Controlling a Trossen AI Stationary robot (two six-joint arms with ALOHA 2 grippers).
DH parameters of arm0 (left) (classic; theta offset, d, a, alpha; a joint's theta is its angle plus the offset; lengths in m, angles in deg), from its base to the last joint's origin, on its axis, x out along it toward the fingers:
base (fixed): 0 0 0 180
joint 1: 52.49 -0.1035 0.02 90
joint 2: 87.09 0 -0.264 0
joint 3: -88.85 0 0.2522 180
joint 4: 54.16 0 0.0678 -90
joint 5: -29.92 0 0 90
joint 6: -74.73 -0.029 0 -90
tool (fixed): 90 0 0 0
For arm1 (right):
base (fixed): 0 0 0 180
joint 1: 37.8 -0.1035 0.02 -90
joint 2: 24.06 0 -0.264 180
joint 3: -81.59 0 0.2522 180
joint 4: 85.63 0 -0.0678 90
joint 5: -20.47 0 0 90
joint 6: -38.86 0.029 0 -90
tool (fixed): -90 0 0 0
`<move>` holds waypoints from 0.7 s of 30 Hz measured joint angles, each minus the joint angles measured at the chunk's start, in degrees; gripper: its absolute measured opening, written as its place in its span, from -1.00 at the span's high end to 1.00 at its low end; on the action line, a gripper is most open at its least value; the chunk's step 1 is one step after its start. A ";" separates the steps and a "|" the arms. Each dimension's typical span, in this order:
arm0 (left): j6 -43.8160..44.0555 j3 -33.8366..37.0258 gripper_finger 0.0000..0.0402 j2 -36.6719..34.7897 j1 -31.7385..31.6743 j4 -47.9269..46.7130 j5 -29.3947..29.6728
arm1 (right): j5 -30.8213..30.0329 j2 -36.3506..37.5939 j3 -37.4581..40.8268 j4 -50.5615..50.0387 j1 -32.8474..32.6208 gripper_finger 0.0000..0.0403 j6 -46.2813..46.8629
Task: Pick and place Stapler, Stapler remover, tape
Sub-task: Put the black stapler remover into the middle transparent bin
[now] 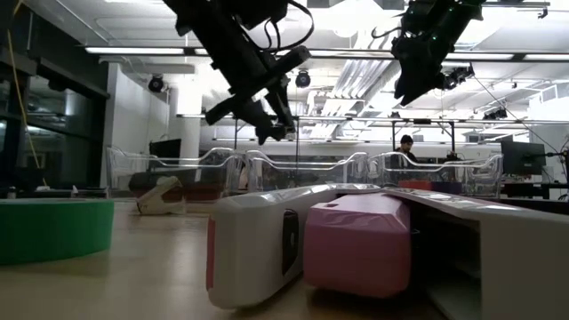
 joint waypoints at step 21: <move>-8.76 -0.02 0.47 -0.09 -11.06 13.98 0.88 | -0.44 0.00 -0.01 0.00 0.00 -0.05 0.15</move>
